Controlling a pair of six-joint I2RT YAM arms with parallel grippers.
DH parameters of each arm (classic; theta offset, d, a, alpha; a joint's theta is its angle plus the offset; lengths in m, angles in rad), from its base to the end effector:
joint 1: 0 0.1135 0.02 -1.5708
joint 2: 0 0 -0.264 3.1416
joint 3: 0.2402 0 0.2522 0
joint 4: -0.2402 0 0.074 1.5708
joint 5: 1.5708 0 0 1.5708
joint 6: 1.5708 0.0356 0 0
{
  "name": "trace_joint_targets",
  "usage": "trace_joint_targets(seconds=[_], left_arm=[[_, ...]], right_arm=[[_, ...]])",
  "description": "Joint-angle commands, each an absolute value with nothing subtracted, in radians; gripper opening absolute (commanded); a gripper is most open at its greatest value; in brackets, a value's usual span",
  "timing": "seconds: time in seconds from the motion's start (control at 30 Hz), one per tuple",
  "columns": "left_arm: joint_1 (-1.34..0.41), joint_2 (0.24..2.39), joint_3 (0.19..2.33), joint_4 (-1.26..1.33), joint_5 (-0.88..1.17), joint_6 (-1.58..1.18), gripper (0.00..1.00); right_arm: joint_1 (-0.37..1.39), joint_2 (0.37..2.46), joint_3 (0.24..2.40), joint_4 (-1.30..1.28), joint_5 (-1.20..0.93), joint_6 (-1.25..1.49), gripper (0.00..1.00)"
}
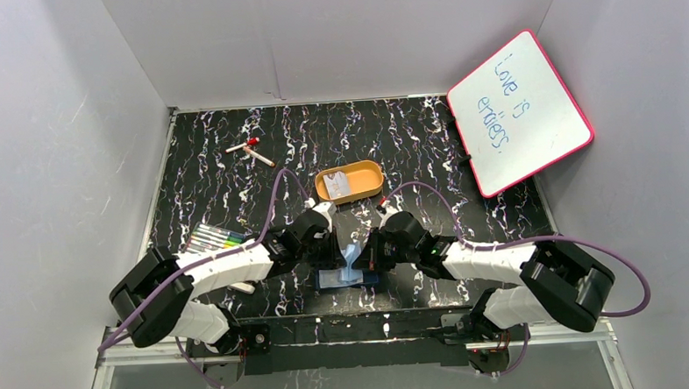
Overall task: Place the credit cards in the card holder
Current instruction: Turn over the card slot in the card holder.
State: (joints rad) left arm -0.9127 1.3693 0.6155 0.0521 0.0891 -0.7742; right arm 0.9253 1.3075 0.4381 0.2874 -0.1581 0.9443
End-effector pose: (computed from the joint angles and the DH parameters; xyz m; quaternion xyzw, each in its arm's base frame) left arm 0.1629 -0.2159 0.1776 0.0814 0.9027 -0.3410 0.2495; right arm 0.1437 0.2002 0.1600 -0.0291 0.8778 0.4218 0.2250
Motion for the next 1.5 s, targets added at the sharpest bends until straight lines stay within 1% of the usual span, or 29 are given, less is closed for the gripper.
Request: trace_joint_targets(seconds=[0.0, 0.07, 0.1, 0.17, 0.23, 0.33, 0.4, 0.47, 0.53, 0.63, 0.8, 0.93, 1.17, 1.37, 1.47], left_arm=[[-0.915, 1.332, 0.589, 0.037, 0.035, -0.775, 0.0], [-0.914, 1.319, 0.579, 0.04, 0.029, -0.784, 0.0], [-0.915, 1.313, 0.572, 0.046, 0.031, -0.788, 0.0], [-0.913, 1.293, 0.551, 0.072, 0.039, -0.799, 0.0], [-0.911, 1.279, 0.531, 0.109, 0.054, -0.809, 0.0], [-0.904, 1.276, 0.506, 0.154, 0.082, -0.821, 0.0], [-0.9, 1.28, 0.495, 0.177, 0.095, -0.828, 0.0], [-0.897, 1.286, 0.491, 0.192, 0.103, -0.834, 0.0], [-0.892, 1.29, 0.486, 0.21, 0.112, -0.842, 0.0], [-0.887, 1.289, 0.474, 0.24, 0.126, -0.856, 0.0], [-0.881, 1.28, 0.459, 0.258, 0.127, -0.87, 0.0], [-0.877, 1.268, 0.451, 0.258, 0.123, -0.877, 0.0], [-0.873, 1.246, 0.435, 0.249, 0.107, -0.882, 0.01], [-0.872, 1.239, 0.433, 0.245, 0.114, -0.871, 0.17], [-0.871, 1.227, 0.433, 0.238, 0.109, -0.868, 0.3]], right_arm=[[0.929, 1.264, 0.452, 0.289, -0.124, 0.953, 0.0], [0.929, 1.255, 0.445, 0.27, -0.108, 0.963, 0.01], [0.929, 1.248, 0.44, 0.258, -0.098, 0.97, 0.04], [0.93, 1.23, 0.43, 0.227, -0.074, 0.984, 0.13], [0.929, 1.208, 0.421, 0.202, -0.052, 0.989, 0.25], [0.929, 1.165, 0.423, 0.149, -0.019, 0.976, 0.4], [0.929, 1.126, 0.433, 0.113, -0.006, 0.956, 0.48], [0.929, 1.081, 0.449, 0.075, 0.021, 0.927, 0.52], [0.93, 1.042, 0.462, 0.073, 0.014, 0.889, 0.53], [0.929, 1.019, 0.473, 0.16, -0.107, 0.833, 0.49], [0.929, 1.105, 0.497, 0.287, -0.261, 0.831, 0.48], [0.928, 1.199, 0.458, 0.366, -0.255, 0.899, 0.46], [0.928, 1.33, 0.428, 0.466, -0.265, 0.955, 0.46], [0.926, 1.396, 0.448, 0.502, -0.299, 0.951, 0.48], [0.924, 1.409, 0.449, 0.512, -0.302, 0.951, 0.49]])
